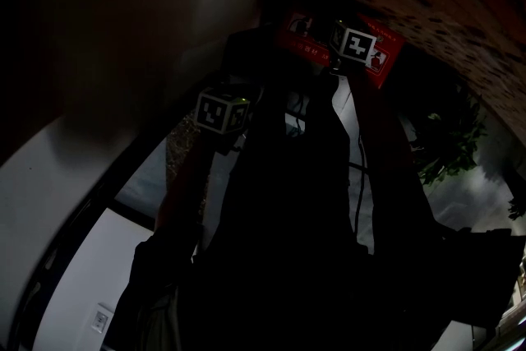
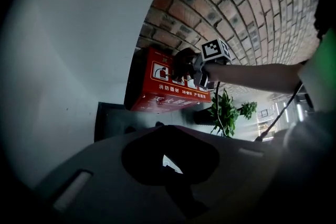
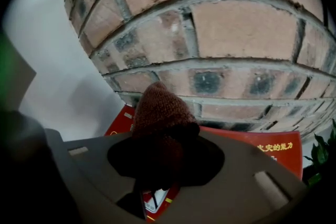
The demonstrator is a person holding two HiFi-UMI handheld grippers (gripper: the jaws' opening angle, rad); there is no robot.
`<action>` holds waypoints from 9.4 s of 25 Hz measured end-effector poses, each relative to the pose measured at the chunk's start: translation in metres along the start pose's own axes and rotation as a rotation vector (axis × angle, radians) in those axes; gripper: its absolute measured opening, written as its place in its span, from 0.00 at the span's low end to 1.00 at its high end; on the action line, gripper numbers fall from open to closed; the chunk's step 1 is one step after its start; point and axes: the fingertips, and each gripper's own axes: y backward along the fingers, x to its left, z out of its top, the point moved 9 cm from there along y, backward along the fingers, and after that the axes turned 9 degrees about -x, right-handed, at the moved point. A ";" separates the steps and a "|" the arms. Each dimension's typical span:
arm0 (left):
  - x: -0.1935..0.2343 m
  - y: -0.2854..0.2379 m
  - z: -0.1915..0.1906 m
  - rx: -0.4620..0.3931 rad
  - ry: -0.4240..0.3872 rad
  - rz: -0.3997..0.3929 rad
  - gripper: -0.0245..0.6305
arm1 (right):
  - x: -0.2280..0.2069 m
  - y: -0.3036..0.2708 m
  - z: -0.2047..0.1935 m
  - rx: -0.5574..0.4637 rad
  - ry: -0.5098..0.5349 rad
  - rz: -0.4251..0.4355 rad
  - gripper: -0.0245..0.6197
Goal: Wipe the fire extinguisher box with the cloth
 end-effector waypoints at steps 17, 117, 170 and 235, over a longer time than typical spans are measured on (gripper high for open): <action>0.009 0.005 0.007 0.009 0.003 0.018 0.04 | 0.060 -0.030 0.009 0.051 0.069 0.162 0.24; -0.126 -0.021 -0.114 -0.049 -0.236 -0.169 0.04 | -0.019 0.274 -0.209 -0.142 -0.693 0.463 0.24; 0.039 -0.429 -0.128 -0.127 -0.734 -0.108 0.04 | -0.204 -0.120 -0.512 -0.069 -0.881 0.074 0.25; 0.040 -0.413 -0.102 -0.190 -0.977 -0.026 0.04 | -0.224 -0.085 -0.431 -0.241 -0.872 0.156 0.23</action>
